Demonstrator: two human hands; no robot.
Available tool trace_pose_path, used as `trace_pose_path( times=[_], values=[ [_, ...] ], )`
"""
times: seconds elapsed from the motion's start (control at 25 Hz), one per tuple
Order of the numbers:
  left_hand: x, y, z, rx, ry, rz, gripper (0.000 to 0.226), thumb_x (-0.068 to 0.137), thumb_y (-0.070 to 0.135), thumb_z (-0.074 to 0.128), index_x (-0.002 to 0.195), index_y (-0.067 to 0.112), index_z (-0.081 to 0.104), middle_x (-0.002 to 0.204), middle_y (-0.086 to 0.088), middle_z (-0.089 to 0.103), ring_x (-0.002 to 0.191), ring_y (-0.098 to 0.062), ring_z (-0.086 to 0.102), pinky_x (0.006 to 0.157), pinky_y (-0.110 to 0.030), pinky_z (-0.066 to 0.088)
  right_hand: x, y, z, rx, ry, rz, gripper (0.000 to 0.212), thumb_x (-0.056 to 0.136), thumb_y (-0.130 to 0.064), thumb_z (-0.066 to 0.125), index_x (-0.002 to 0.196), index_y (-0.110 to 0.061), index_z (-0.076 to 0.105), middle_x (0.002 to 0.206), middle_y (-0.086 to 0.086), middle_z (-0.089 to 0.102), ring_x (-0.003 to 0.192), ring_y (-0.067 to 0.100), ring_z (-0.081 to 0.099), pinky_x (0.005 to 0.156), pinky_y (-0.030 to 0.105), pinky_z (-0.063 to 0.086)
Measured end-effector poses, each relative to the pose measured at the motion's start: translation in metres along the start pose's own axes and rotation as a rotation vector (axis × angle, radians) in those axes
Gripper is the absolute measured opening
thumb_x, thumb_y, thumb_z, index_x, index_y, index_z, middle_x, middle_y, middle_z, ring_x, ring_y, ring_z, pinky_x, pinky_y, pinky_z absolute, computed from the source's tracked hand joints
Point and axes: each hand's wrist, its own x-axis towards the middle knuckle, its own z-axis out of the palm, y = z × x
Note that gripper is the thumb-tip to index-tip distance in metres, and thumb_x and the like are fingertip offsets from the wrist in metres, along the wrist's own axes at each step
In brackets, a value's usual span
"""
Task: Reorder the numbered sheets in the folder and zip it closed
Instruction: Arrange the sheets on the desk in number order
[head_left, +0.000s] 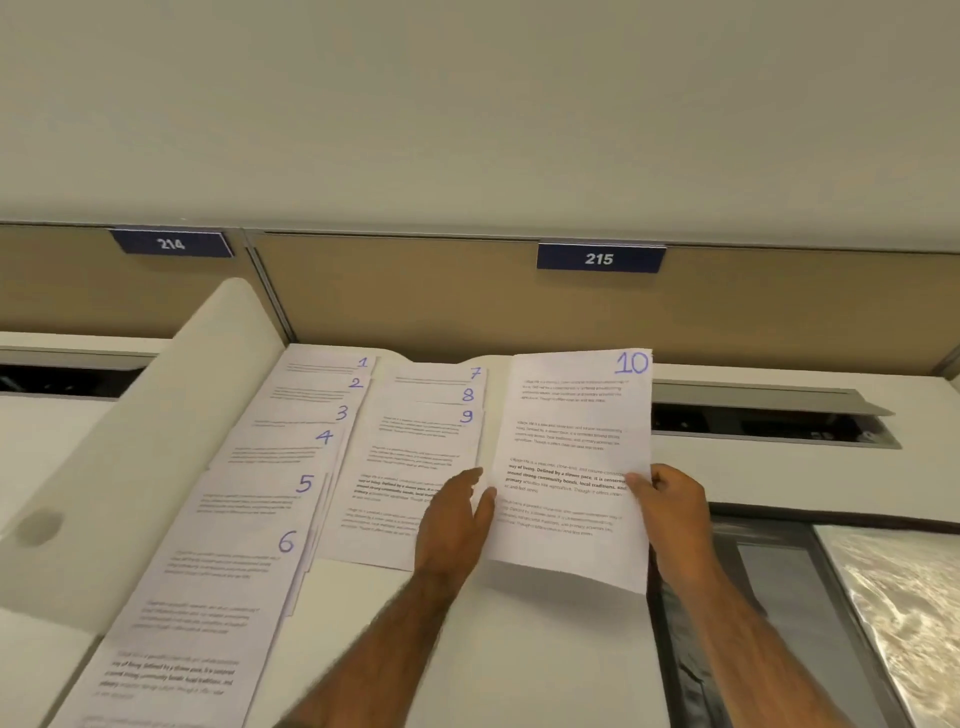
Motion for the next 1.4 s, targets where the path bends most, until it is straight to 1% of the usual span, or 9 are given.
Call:
trace_pose_path(
  times=[0.12,0.28,0.36,0.48,0.8,1.12,1.24,1.32,1.4],
  values=[
    [0.003,-0.014,-0.047,-0.092,0.053,-0.156,0.044,0.097,0.042,0.062,0.135,0.019,0.059,0.117,0.004,0.069,0.101,-0.012,0.064,0.09,-0.032,0.051,-0.023,0.0,0.04,0.043,-0.086,0.048,0.017,0.098,-0.015,0.062,0.091,-0.001,0.068,0.089,0.006,0.075,0.08,0.029,0.072,0.076,0.047,0.06],
    [0.001,-0.042,-0.093,-0.047,0.083,-0.229,0.029,0.095,0.018,0.066,0.123,0.011,0.065,0.091,0.004,0.065,0.082,-0.009,0.059,0.067,-0.013,0.04,-0.054,0.008,0.104,0.085,-0.118,0.102,0.024,0.095,-0.007,0.063,0.072,-0.004,0.057,0.071,0.007,0.063,0.062,0.02,0.056,0.057,0.031,0.045],
    [0.002,-0.059,-0.109,-0.054,0.105,-0.251,0.028,0.093,0.011,0.066,0.121,0.009,0.067,0.085,0.003,0.063,0.077,-0.009,0.058,0.064,-0.012,0.039,-0.062,0.01,0.13,0.082,-0.101,0.124,0.033,0.09,-0.003,0.065,0.063,-0.011,0.047,0.062,0.005,0.05,0.059,0.019,0.043,0.056,0.027,0.034],
    [0.002,-0.082,-0.128,-0.017,0.103,-0.261,0.027,0.095,0.011,0.063,0.121,0.01,0.066,0.088,0.0,0.066,0.079,-0.012,0.061,0.066,-0.016,0.041,-0.069,0.013,0.162,-0.01,-0.083,0.151,0.036,0.081,-0.001,0.069,0.057,-0.014,0.045,0.057,0.001,0.047,0.056,0.019,0.041,0.056,0.028,0.033],
    [0.004,-0.116,-0.14,0.045,0.051,-0.298,0.027,0.1,0.021,0.057,0.126,0.019,0.06,0.107,-0.002,0.07,0.093,-0.019,0.067,0.085,-0.038,0.058,-0.068,0.011,0.197,-0.23,-0.049,0.209,0.024,0.076,0.0,0.067,0.06,-0.015,0.059,0.063,0.0,0.062,0.06,0.023,0.058,0.064,0.036,0.055],
    [0.016,-0.124,-0.139,0.236,0.015,-0.235,0.035,0.103,0.023,0.047,0.137,0.02,0.053,0.131,0.001,0.062,0.114,-0.019,0.062,0.099,-0.036,0.05,-0.056,0.015,0.213,-0.324,-0.062,0.196,0.01,0.076,-0.005,0.066,0.069,-0.01,0.065,0.07,0.002,0.069,0.067,0.025,0.064,0.071,0.046,0.061],
    [0.016,-0.12,-0.13,0.488,0.028,-0.071,0.035,0.102,0.017,0.044,0.136,0.014,0.052,0.139,-0.005,0.053,0.121,-0.023,0.053,0.094,-0.035,0.048,-0.059,0.008,0.212,-0.422,-0.07,0.165,0.011,0.085,-0.011,0.064,0.095,-0.01,0.068,0.097,0.003,0.071,0.088,0.026,0.066,0.074,0.034,0.052],
    [0.019,-0.119,-0.123,0.565,-0.013,0.051,0.045,0.102,0.02,0.043,0.146,0.012,0.045,0.156,-0.013,0.038,0.139,-0.031,0.041,0.11,-0.039,0.038,-0.059,0.007,0.212,-0.533,-0.06,0.123,0.032,0.092,-0.019,0.061,0.123,-0.01,0.062,0.12,0.005,0.066,0.109,0.026,0.063,0.084,0.029,0.047],
    [0.025,-0.117,-0.116,0.545,-0.12,0.081,0.056,0.107,0.032,0.034,0.158,0.014,0.023,0.169,-0.011,0.008,0.155,-0.03,0.01,0.124,-0.039,0.01,-0.061,0.008,0.217,-0.618,-0.084,0.033,0.04,0.095,-0.025,0.058,0.133,-0.013,0.056,0.129,0.006,0.061,0.118,0.025,0.059,0.096,0.034,0.049]
  ],
)
